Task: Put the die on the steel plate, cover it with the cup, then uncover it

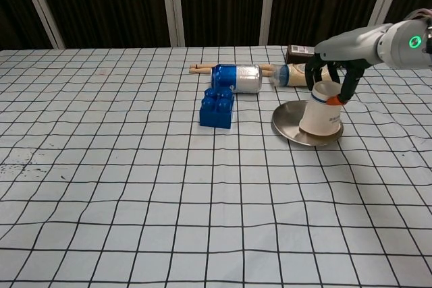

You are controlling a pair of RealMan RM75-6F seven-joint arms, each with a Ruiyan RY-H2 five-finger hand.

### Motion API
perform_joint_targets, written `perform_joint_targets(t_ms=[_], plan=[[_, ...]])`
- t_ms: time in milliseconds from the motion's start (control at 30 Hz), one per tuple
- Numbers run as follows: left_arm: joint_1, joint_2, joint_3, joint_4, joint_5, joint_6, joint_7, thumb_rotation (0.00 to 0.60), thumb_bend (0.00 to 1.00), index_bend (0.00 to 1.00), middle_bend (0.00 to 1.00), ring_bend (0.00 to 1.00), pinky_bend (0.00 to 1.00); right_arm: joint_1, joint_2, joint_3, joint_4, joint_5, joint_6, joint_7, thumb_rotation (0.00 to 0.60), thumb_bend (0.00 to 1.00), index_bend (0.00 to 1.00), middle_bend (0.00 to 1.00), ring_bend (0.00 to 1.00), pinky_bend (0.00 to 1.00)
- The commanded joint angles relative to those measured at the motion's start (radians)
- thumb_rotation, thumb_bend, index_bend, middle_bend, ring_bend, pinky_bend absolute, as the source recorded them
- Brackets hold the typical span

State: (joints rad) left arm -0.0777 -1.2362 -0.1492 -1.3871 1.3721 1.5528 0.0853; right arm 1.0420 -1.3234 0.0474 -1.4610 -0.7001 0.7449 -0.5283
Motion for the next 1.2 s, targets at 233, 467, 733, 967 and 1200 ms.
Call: perform_joint_targets(t_ms=[233,467,733,967,1200], plan=[[-0.002,-0.003,0.001,-0.001,0.003,0.000,0.005,0.600,0.17,0.15,0.00,0.00,0.04,-0.038,0.044,-0.018,-0.069,-0.066,0.021,0.030,0.600,0.45,0.47,0.40,0.43,0.07],[-0.001,-0.001,0.003,-0.001,0.006,0.001,0.006,0.600,0.17,0.15,0.00,0.00,0.04,-0.037,0.029,-0.018,-0.096,-0.106,0.026,0.025,0.600,0.45,0.47,0.40,0.43,0.07],[0.001,0.002,0.000,0.002,0.002,0.002,-0.003,0.600,0.17,0.15,0.00,0.00,0.04,-0.007,-0.036,-0.001,-0.044,-0.092,0.003,0.010,0.600,0.46,0.47,0.40,0.43,0.07],[0.000,0.003,0.000,0.003,0.000,-0.001,-0.005,0.600,0.17,0.15,0.00,0.00,0.04,0.019,-0.074,0.014,0.023,-0.059,-0.017,0.001,0.600,0.46,0.47,0.40,0.43,0.07],[0.001,0.004,-0.001,0.003,-0.003,-0.003,-0.008,0.600,0.17,0.15,0.00,0.00,0.04,0.017,-0.078,0.010,0.068,-0.033,-0.026,0.006,0.600,0.45,0.47,0.40,0.43,0.07]])
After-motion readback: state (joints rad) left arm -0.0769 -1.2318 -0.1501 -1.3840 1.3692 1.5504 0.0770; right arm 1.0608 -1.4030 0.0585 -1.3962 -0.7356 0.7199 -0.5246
